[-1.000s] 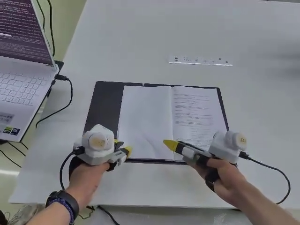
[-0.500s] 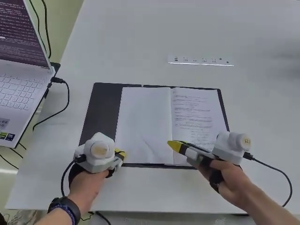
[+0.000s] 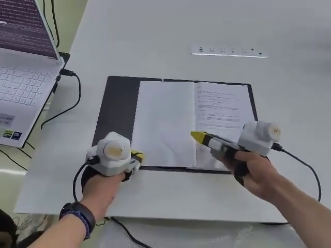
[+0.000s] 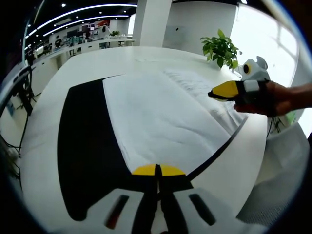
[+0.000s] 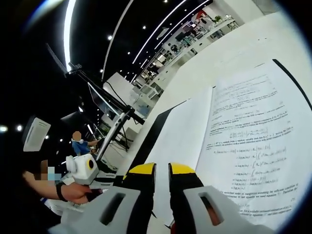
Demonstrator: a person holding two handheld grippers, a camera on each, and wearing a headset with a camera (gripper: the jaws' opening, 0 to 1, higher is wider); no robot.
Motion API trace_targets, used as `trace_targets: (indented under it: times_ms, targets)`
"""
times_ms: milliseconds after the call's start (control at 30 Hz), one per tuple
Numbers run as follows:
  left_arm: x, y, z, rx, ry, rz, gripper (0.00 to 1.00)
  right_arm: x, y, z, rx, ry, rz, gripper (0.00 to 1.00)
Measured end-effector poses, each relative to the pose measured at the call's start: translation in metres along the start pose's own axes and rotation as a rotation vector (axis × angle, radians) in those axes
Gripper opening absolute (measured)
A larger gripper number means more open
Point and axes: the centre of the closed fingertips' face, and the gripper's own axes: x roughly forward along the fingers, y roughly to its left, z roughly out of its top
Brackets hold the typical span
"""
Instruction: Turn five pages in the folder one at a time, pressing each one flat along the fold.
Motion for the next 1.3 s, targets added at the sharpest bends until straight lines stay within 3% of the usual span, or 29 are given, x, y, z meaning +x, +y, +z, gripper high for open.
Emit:
trace_targets:
  times_ms: [367,700,900,1100,1300]
  targets:
    - [0.001,0.0,0.0,-0.023,-0.003,0.003,0.0,0.019,-0.013,0.021,-0.035,0.006,-0.003,0.02]
    - [0.002,0.001,0.001,-0.033,-0.004,0.007,0.0,0.031,-0.029,0.032,-0.013,-0.004,-0.023,0.0]
    - [0.003,0.001,0.001,-0.031,-0.002,0.003,0.0,0.033,-0.034,0.029,-0.009,0.011,-0.029,0.0]
    - [0.003,0.001,0.001,-0.03,-0.001,0.004,0.0,0.035,-0.042,0.009,-0.022,0.079,-0.044,0.0]
    - [0.004,0.001,0.001,-0.026,0.002,0.006,0.0,0.035,-0.043,0.009,-0.011,0.071,-0.03,0.0]
